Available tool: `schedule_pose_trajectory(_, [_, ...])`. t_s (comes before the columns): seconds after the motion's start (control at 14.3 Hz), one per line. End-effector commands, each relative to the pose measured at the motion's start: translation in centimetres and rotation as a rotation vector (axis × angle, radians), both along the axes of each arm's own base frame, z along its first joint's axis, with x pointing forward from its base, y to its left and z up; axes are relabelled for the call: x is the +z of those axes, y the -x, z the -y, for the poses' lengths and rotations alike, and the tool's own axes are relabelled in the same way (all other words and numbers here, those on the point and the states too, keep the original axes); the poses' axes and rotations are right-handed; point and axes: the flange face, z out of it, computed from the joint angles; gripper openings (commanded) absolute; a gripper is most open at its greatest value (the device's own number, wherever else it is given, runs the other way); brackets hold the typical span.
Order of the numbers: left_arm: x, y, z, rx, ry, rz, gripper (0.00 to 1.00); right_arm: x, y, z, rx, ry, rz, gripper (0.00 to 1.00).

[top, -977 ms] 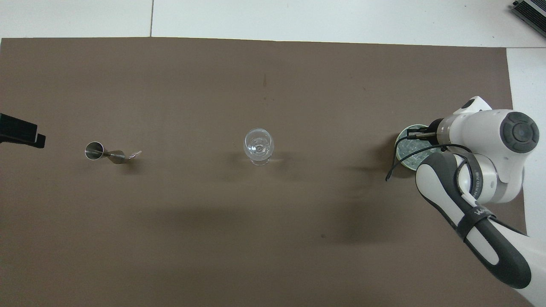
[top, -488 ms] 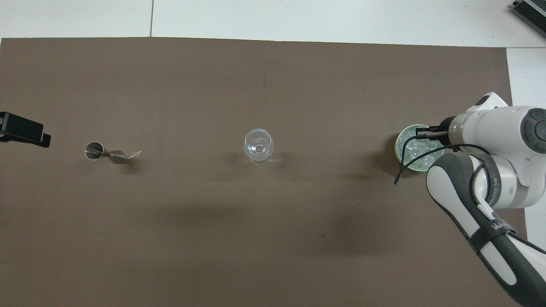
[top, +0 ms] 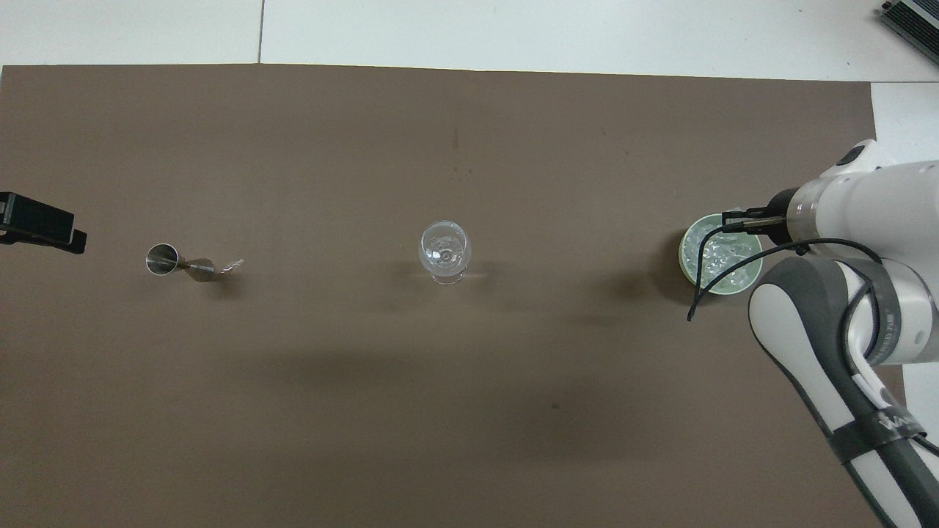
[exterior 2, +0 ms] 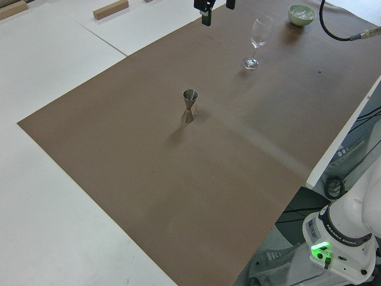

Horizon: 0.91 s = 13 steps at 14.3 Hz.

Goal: Pour wine and add ice with both arms

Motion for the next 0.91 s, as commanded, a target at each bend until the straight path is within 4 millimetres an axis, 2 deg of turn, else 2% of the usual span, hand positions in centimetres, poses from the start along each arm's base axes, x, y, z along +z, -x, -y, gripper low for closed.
schedule_pose_trajectory(0.0, [-0.5, -0.2, 0.2, -0.018, -0.024, -0.011, 1.0, 3.4, -0.3, -2.8, -0.021, -0.027, -0.003, 0.0])
schedule_pose_trajectory(0.21, [-1.5, -0.5, 0.2, -0.018, -0.024, -0.025, 1.0, 6.2, -0.5, -6.8, -0.068, -0.055, -0.002, 0.0])
schedule_pose_trajectory(0.35, [-2.1, -0.7, 0.3, -0.021, -0.024, -0.025, 1.0, 7.6, -0.4, -10.8, -0.118, -0.09, 0.006, 0.0])
schedule_pose_trajectory(0.7, [-2.6, -0.8, 1.3, -0.049, -0.023, -0.023, 1.0, 9.3, 1.1, -20.6, -0.272, -0.189, 0.008, 0.0])
schedule_pose_trajectory(0.77, [-2.6, -0.8, 1.6, -0.069, -0.022, -0.021, 1.0, 9.6, 1.9, -22.8, -0.311, -0.243, -0.011, 0.0])
schedule_pose_trajectory(0.84, [-2.5, -0.8, 1.8, -0.076, -0.022, -0.019, 1.0, 10.1, 2.4, -24.3, -0.356, -0.305, -0.031, 0.0])
